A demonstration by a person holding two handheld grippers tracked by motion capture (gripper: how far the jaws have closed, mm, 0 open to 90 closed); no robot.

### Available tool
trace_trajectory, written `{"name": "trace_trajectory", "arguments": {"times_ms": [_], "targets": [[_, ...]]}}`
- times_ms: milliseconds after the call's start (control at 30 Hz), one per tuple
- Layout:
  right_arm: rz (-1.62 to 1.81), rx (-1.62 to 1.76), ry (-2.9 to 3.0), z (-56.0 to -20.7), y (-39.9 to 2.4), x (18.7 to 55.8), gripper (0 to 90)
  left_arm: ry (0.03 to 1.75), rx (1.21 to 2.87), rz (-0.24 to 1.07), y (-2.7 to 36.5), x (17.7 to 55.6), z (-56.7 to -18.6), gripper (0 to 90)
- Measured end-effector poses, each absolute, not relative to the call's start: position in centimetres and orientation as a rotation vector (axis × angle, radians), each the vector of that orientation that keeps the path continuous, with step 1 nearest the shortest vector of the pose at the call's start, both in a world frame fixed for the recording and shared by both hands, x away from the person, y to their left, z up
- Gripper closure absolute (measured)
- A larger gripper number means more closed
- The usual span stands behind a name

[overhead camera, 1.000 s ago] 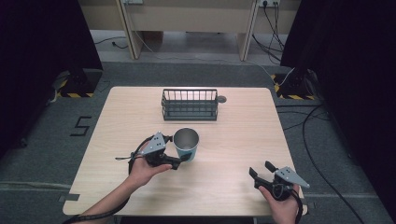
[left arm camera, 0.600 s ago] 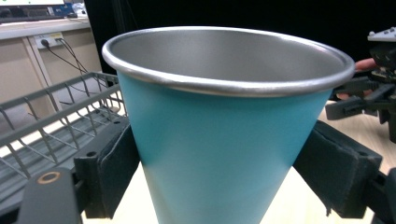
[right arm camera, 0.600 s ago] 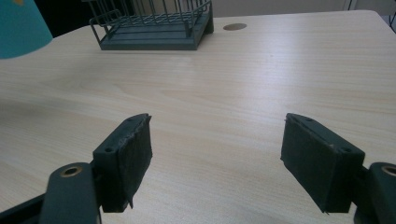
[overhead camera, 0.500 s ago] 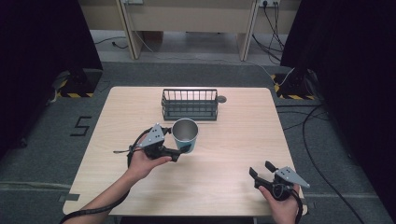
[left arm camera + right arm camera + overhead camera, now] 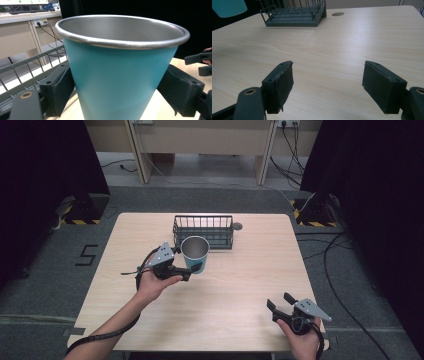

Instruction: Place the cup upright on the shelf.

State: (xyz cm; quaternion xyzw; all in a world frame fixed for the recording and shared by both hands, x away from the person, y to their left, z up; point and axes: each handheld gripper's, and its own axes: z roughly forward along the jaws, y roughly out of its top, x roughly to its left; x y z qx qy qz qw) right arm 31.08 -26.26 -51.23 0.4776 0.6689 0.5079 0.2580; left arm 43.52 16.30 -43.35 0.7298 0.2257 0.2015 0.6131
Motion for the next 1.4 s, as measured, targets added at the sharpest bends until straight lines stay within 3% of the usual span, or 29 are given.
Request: {"name": "trace_trajectory", "arguments": {"times_ms": [1400], "targets": [[1.38,1.293,1.815,-51.2,-26.3,31.1,25.7,0.614,1.644,0.553,16.1,49.4,-41.1,16.5]]}}
